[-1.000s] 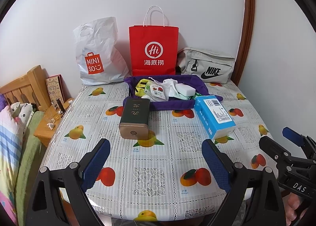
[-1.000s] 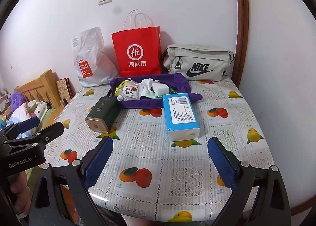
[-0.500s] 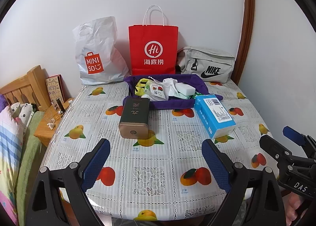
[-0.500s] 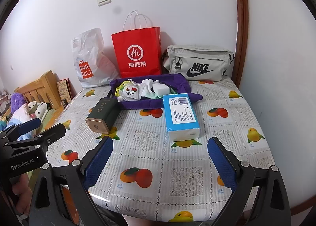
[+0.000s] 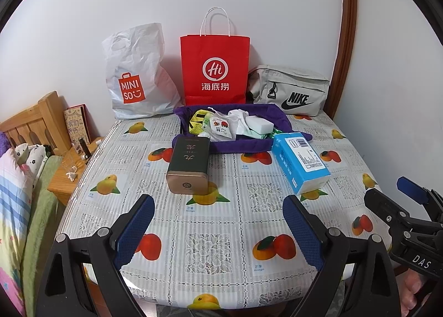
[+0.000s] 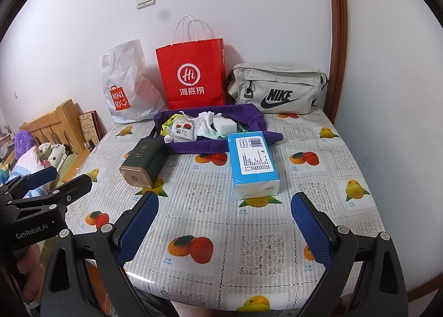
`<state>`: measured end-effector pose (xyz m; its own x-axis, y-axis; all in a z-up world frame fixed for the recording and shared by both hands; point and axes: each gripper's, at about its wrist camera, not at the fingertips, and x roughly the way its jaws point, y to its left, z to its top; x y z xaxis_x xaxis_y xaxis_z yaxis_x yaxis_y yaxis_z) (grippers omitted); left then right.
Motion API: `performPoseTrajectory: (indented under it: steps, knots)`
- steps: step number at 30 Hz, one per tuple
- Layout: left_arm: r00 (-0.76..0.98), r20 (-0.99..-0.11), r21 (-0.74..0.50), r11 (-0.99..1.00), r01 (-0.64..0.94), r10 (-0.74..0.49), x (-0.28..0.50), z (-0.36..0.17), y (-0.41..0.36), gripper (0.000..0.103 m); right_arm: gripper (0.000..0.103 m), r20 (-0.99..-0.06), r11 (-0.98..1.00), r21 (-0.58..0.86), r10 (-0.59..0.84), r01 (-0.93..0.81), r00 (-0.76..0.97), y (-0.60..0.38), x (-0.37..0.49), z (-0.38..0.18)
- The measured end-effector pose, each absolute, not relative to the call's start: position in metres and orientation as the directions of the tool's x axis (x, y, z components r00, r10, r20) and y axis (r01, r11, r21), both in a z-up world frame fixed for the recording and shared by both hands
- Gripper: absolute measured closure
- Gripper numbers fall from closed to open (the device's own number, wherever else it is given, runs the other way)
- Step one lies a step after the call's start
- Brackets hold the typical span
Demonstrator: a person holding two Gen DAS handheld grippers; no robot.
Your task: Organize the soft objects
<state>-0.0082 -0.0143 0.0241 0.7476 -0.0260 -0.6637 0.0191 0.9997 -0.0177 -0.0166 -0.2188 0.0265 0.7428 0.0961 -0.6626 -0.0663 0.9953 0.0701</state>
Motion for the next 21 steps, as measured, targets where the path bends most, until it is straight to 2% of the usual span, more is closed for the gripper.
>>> performPoseTrajectory:
  steps: [21]
  knots:
    - [0.747, -0.664, -0.018, 1.000, 0.021, -0.027, -0.0082, 0.0239, -0.0135, 0.009, 0.007, -0.663, 0.995, 0.069, 0.095, -0.065, 0.743, -0.2212, -0.0164, 0.0265]
